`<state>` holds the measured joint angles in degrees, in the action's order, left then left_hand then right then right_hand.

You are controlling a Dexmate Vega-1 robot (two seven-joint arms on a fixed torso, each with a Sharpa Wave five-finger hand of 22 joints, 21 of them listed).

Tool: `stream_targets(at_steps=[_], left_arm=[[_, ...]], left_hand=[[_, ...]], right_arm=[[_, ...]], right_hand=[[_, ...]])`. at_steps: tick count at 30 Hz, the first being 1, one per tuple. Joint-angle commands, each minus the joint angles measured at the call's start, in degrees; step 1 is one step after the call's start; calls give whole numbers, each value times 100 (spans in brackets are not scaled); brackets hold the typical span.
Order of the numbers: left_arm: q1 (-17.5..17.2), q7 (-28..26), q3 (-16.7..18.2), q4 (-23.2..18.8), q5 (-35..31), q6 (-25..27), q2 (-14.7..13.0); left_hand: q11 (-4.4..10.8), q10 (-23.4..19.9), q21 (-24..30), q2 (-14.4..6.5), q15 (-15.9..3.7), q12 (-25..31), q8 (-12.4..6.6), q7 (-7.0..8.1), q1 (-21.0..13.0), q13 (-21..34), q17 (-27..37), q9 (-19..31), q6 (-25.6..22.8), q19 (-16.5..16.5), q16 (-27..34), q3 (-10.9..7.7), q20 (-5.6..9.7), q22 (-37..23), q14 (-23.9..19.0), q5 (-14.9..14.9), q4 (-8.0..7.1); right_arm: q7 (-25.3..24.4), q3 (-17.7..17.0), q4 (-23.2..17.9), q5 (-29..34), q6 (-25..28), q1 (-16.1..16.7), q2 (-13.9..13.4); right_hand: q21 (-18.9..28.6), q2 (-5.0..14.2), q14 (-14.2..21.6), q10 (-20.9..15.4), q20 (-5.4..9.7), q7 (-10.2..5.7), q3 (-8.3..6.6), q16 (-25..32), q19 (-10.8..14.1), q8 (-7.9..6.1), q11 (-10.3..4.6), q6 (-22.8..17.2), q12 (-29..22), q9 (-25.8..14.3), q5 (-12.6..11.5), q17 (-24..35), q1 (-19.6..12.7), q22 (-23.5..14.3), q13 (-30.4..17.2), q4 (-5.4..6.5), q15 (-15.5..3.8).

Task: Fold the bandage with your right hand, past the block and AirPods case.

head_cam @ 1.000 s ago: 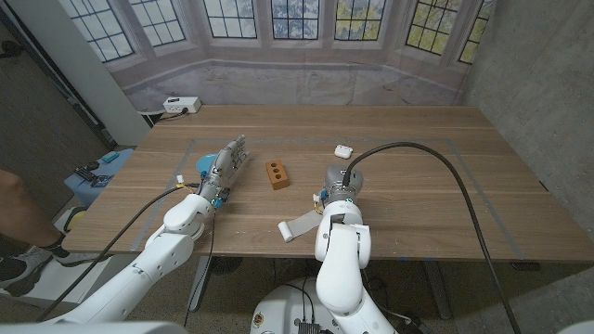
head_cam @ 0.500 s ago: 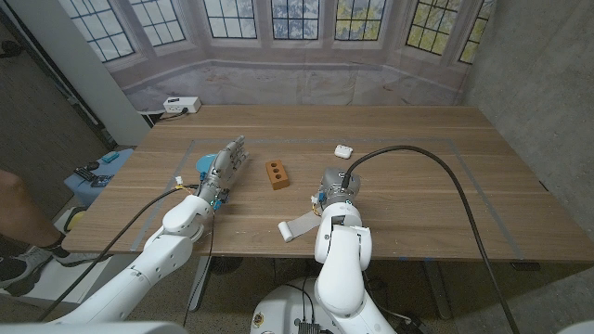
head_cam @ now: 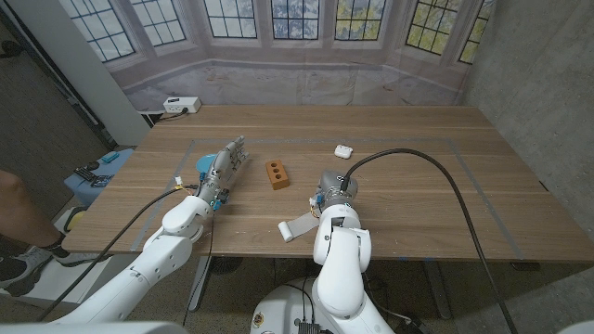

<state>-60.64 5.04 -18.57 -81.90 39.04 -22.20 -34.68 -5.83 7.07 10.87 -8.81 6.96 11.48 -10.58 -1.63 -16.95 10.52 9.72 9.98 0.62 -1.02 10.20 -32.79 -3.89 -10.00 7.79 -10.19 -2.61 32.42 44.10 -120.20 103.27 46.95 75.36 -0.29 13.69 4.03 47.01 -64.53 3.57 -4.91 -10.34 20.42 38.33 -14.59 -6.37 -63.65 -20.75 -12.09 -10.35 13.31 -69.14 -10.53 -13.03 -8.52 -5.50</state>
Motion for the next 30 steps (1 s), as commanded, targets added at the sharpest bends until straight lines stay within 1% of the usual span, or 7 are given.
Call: stream_targets(at_steps=[1,6,13,18,19,21,30], left_arm=[[-51,-12,17,-52,6,21,-35],[-79,-23,25,-86,0,18,-53],[-160,-71,47,-188,2,36,-90],[-202,-102,61,-249,-13,45,-122],[-208,-104,64,-257,-12,47,-126],[-220,-108,70,-271,-9,50,-134],[-259,-92,95,-286,10,34,-157]], left_hand=[[24,-17,37,-42,29,27,9,25,0,28,17,23,-10,8,3,-30,-39,-10,29,16,5],[26,-20,37,-42,33,28,9,24,3,28,17,23,-12,9,3,-32,-38,-10,30,16,7],[17,-21,38,-43,31,28,7,21,6,28,17,23,-18,10,2,-36,-41,-10,34,16,9],[9,-20,38,-42,28,28,7,21,9,28,17,23,-19,10,1,-38,-39,-10,36,16,10],[14,-22,37,-41,32,28,6,19,11,28,17,23,-20,11,1,-38,-41,-10,37,16,10],[13,-19,38,-40,33,27,5,23,12,28,17,23,-24,11,4,-39,-43,-10,31,16,11],[11,-21,38,-42,40,28,6,26,23,28,19,24,-26,12,4,-44,-43,-10,34,16,10]], right_arm=[[-131,34,15,-370,160,13,-64],[-176,39,28,-519,241,-18,-129],[-241,73,5,-769,359,-46,-207],[-316,127,-8,-930,441,-92,-269],[-327,136,-8,-963,461,-103,-274],[-343,155,-11,-1026,503,-126,-284],[-275,270,-29,-1161,645,-251,-361]], right_hand=[[28,41,64,0,299,22,4,-14,6,41,14,-19,-3,-24,-20,3,1,-18,-16,13,-690],[31,53,70,-9,303,16,4,-18,12,42,-6,-34,-3,-24,-23,1,-3,-18,-13,10,-701],[33,61,76,14,309,23,16,-22,15,58,30,-21,8,-23,-25,0,14,-18,-14,17,-691],[35,61,76,35,305,25,29,-25,18,68,4,-12,20,-23,-25,0,31,-18,-13,22,-684],[36,61,76,38,301,31,37,-30,19,72,45,-11,22,-23,-24,-4,53,-18,-12,33,-670],[36,55,82,35,300,37,50,-30,21,78,18,-4,18,-23,-22,-4,75,-18,-18,41,-664],[27,4,35,162,258,93,141,-73,-4,151,145,126,74,-21,-14,-18,262,-17,-17,107,-617]])
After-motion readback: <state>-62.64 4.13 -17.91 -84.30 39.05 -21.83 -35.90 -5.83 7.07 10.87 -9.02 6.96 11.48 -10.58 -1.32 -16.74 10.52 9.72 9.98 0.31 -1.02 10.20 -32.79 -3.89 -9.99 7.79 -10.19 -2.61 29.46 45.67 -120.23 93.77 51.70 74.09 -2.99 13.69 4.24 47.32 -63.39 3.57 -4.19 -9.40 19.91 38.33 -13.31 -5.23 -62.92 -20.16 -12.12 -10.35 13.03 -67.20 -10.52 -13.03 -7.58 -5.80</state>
